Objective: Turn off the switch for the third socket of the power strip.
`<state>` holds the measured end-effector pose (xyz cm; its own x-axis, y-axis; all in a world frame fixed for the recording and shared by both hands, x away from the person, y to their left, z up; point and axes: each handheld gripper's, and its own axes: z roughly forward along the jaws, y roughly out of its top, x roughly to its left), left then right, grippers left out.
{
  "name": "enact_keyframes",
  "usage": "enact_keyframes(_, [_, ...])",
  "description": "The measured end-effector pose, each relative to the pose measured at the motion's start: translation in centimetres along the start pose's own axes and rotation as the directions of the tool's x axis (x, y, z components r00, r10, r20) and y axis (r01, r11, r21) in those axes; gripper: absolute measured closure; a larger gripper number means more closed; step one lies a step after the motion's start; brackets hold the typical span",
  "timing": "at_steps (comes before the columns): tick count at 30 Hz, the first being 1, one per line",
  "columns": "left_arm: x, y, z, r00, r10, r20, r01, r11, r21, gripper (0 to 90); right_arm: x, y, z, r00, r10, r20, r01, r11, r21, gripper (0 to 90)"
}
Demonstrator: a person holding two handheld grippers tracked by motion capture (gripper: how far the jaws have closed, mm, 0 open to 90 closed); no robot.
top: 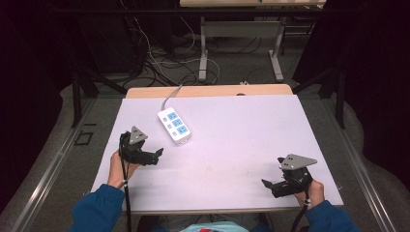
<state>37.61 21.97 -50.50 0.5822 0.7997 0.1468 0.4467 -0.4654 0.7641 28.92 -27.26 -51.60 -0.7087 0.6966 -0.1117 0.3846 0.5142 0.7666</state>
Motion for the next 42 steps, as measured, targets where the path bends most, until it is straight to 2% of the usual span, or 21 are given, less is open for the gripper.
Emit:
enact_keyframes(1, [0.0, 0.1, 0.3, 1.0000, -0.005, -0.001, 0.005, 1.0000, 0.000, 0.0, -0.1, 0.0, 0.0, 0.9999, -0.010, 0.004, 0.010, 1.000, -0.005, 4.8])
enact_keyframes(10, [0.3, 0.5, 1.0, 0.9999, -0.016, 0.000, 0.016, 0.9998, 0.009, 0.0, 0.0, 0.0, 0.0, 1.0000, 0.002, 0.004, -0.002, 1.000, -0.001, 4.9])
enact_keyframes(11, [0.4, 0.6, 1.2, 0.9999, -0.016, -0.001, 0.016, 0.9998, 0.008, 0.0, -0.1, 0.0, 0.1, 1.0000, -0.009, 0.003, 0.009, 1.000, -0.003, 4.9])
enact_keyframes(12, [0.4, 0.6, 1.3, 0.9998, -0.021, -0.002, 0.021, 0.9997, 0.007, 0.0, 0.0, 0.0, 0.0, 1.0000, 0.000, 0.003, 0.000, 1.000, -0.001, 4.9])
enact_keyframes(14, [0.5, 0.7, 1.4, 0.9999, -0.012, -0.003, 0.012, 0.9998, 0.016, 0.0, 0.0, 0.0, 0.0, 1.0000, -0.001, -0.001, 0.001, 1.000, 0.002, 4.9])
enact_keyframes(25, [0.7, 1.2, 2.5, 0.9996, -0.026, -0.010, 0.026, 0.9996, 0.013, 0.0, 0.1, 0.0, 0.1, 1.0000, 0.002, 0.005, -0.002, 1.000, -0.004, 5.0])
enact_keyframes(33, [0.9, 1.6, 3.3, 0.9997, -0.025, -0.004, 0.025, 0.9992, 0.030, 0.0, 0.0, 0.0, 0.1, 1.0000, -0.004, 0.000, 0.004, 1.000, -0.003, 5.0])
enact_keyframes(35, [0.9, 1.7, 3.5, 0.9991, -0.042, 0.000, 0.042, 0.9988, 0.024, 0.0, 0.0, 0.0, 0.1, 1.0000, -0.002, 0.007, 0.002, 1.000, -0.004, 5.0])
enact_keyframes(36, [1.0, 1.8, 3.5, 0.9994, -0.034, -0.001, 0.034, 0.9991, 0.025, 0.0, 0.1, 0.0, 0.1, 1.0000, -0.001, 0.006, 0.001, 1.000, -0.002, 5.0])
enact_keyframes(40, [1.0, 2.1, 3.9, 0.9991, -0.042, 0.001, 0.042, 0.9990, 0.016, 0.0, 0.1, 0.0, 0.2, 1.0000, 0.006, 0.001, -0.006, 1.000, -0.008, 5.1])
enact_keyframes(42, [1.1, 2.2, 4.1, 0.9991, -0.042, 0.003, 0.042, 0.9987, 0.029, 0.1, 0.1, 0.0, 0.1, 1.0000, 0.004, 0.001, -0.004, 1.000, 0.001, 5.1])
